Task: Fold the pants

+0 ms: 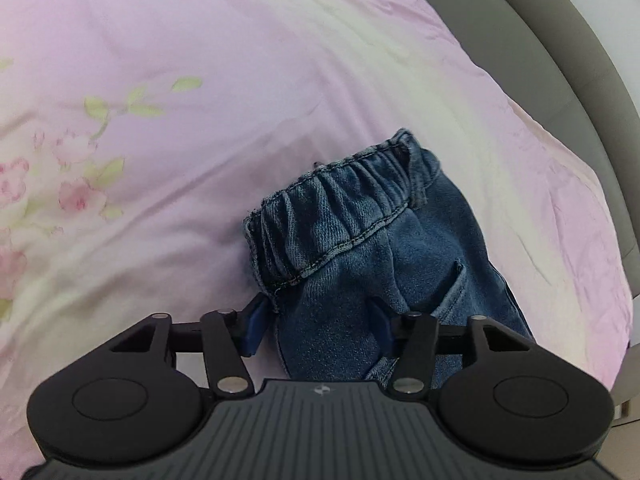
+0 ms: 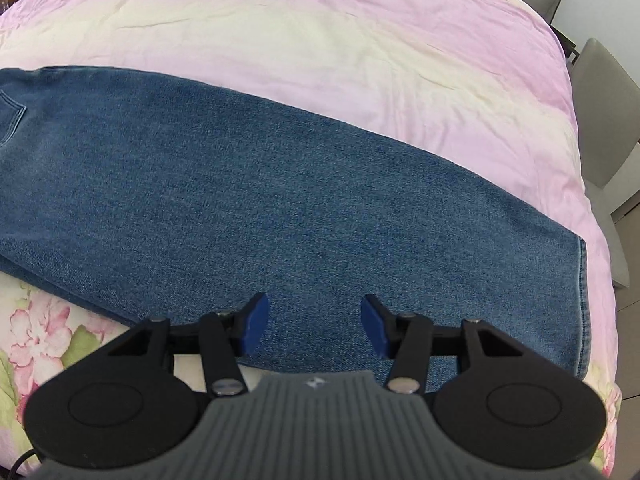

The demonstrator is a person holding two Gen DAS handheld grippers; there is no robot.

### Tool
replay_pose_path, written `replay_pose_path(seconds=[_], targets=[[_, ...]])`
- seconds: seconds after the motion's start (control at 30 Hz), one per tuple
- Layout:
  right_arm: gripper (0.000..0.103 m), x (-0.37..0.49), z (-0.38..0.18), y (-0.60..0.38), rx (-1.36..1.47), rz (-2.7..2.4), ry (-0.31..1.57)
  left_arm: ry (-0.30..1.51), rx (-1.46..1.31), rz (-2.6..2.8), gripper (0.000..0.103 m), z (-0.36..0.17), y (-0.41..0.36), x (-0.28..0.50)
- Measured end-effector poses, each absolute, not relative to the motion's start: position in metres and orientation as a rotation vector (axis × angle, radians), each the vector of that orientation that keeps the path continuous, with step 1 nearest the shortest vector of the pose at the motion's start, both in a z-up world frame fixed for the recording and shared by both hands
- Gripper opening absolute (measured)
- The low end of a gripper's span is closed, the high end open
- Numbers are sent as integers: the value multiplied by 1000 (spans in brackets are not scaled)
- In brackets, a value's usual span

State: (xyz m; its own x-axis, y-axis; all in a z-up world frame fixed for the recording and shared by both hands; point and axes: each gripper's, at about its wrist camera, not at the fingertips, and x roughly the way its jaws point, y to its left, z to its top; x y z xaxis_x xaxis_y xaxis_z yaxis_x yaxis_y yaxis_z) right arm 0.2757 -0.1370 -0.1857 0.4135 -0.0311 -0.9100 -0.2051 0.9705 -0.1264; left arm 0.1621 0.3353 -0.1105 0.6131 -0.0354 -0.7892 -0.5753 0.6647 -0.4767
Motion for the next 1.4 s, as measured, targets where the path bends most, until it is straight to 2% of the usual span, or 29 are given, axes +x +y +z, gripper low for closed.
replay_pose_path(seconds=[0.07,0.17,0.23,0.33,0.37,0.4,0.43,0.53,0.73,0.8,0.87,1.17,1.33,1.4], targets=[[48,276,-184,-135,-252,114,1140,833,-620,324,53,-81,316,171],[48,273,-181,-135,-303,117,1136,800,-533,251,53,-38,310,177],[48,273,-183,-139,-306,117,1142,822,-485,250,53,-29,316,184],[48,272,-188,-145,-267,122,1162,858,-377,328,48,-43,325,201],[48,272,-190,-147,-256,124,1167,885,-326,366,45,-55,329,210],[48,271,-192,-147,-249,128,1173,910,-325,402,28,-69,335,212],[48,270,-195,-148,-246,133,1179,947,-315,459,21,-83,341,214],[49,271,-206,-153,-234,139,1198,941,-316,455,25,-102,350,208],[53,270,-209,-165,-186,132,1179,960,-229,436,28,-89,340,208],[53,265,-204,-171,-169,122,1157,951,-206,448,42,-82,336,202],[53,258,-198,-183,-142,88,1136,926,-116,460,47,-74,323,195],[49,226,-173,-331,146,-218,1088,935,-89,242,51,-54,241,162],[48,224,-181,-387,316,-272,1083,978,-103,137,51,-64,193,161],[45,223,-189,-395,382,-268,1073,986,-94,123,51,-67,177,160]])
